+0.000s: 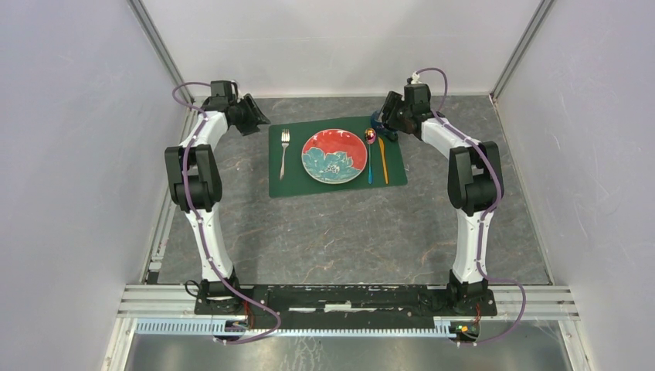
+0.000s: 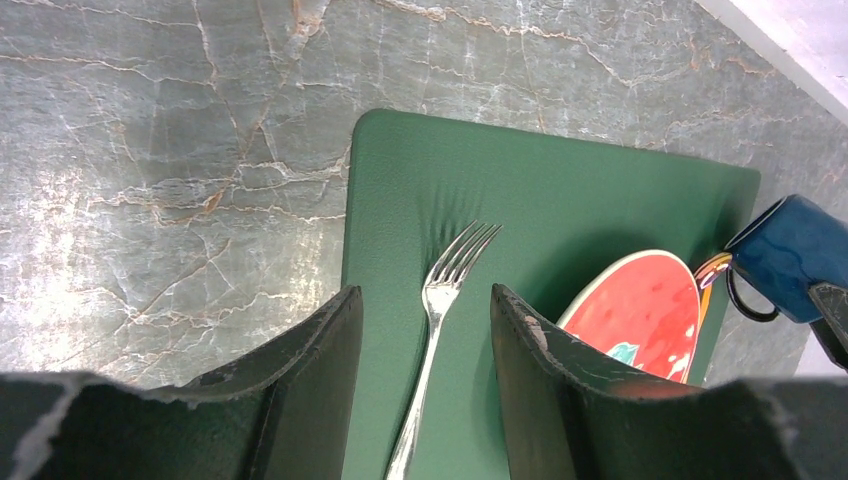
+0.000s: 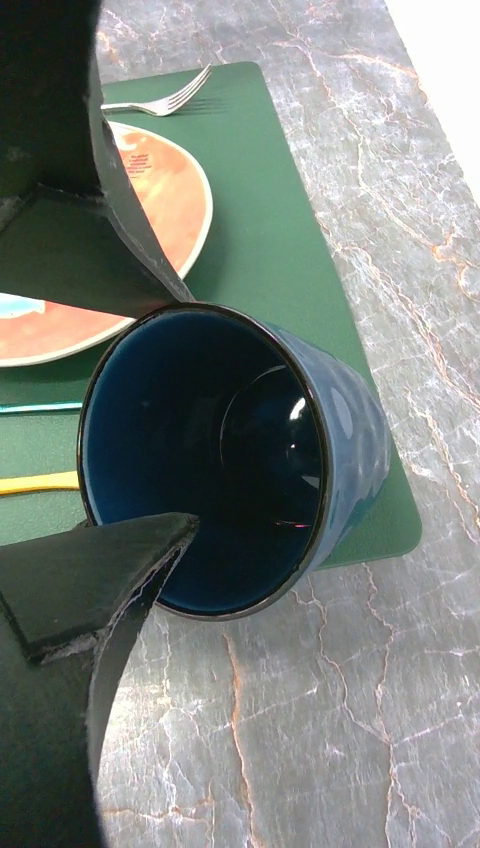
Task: Set the dinner table for one person
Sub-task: Place the cup on the napkin.
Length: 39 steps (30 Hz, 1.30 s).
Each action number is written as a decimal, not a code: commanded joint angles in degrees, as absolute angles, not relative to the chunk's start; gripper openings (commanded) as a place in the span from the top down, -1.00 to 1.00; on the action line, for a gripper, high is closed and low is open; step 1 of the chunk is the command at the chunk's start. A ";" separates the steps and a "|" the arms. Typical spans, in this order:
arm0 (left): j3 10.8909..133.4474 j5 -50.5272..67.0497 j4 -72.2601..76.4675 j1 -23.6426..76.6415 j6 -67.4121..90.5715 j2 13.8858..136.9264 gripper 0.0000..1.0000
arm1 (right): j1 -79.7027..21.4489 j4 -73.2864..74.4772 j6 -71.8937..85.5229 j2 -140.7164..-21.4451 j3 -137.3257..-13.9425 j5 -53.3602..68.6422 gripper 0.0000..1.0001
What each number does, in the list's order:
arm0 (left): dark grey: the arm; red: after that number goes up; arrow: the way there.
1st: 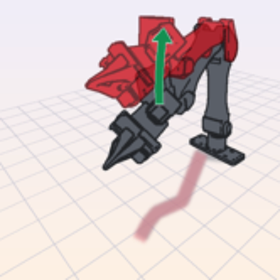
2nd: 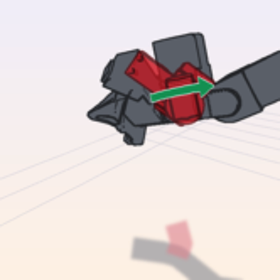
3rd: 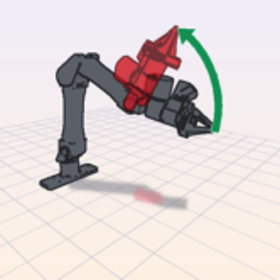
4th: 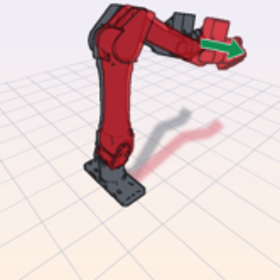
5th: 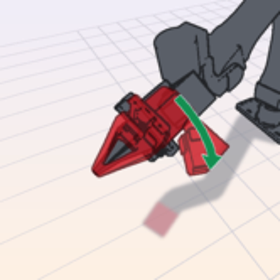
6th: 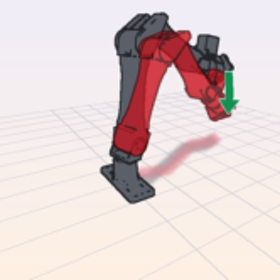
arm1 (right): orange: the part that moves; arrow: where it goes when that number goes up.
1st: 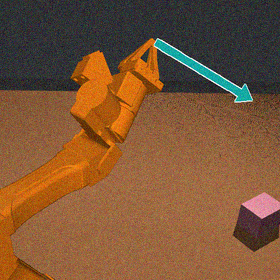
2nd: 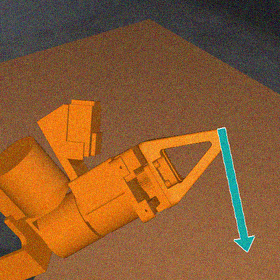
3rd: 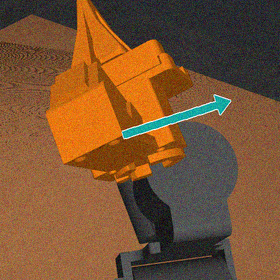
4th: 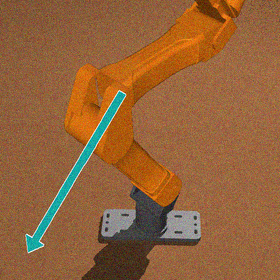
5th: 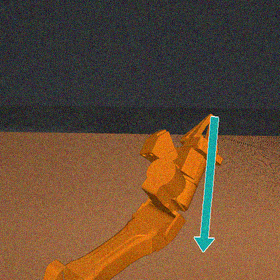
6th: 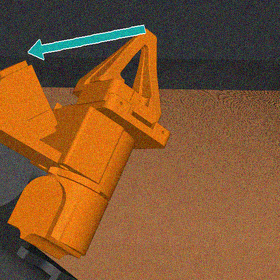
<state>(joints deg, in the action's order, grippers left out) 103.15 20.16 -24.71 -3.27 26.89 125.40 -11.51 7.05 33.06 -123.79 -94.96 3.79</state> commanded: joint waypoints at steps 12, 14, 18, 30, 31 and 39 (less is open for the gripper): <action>101.22 21.88 -21.65 -3.60 23.82 121.64 -0.14 | -11.35 8.01 31.55 -120.18 -95.49 1.87 -0.52; 101.04 21.88 -21.67 -3.66 23.86 121.58 -0.14 | -11.39 8.43 31.61 -120.65 -96.59 1.76 -0.52; 100.35 21.74 -21.33 -3.62 23.81 121.55 -0.14 | -11.39 9.81 31.07 -121.86 -98.84 1.36 -0.51; 99.45 21.59 -20.39 -3.69 23.91 121.73 -0.14 | -11.42 8.75 29.31 -123.75 -101.25 4.09 -0.47; 99.34 21.47 -20.32 -3.71 23.89 121.73 -0.14 | -11.38 8.55 29.27 -123.75 -101.41 4.10 -0.47; 98.13 21.35 -19.79 -3.78 23.78 121.38 -0.14 | -11.35 6.17 29.39 -121.86 -99.40 3.57 -0.47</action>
<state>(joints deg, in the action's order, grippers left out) 98.78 21.04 -22.09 -3.31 26.89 125.19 -11.51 9.04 30.28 -123.07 -99.26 3.90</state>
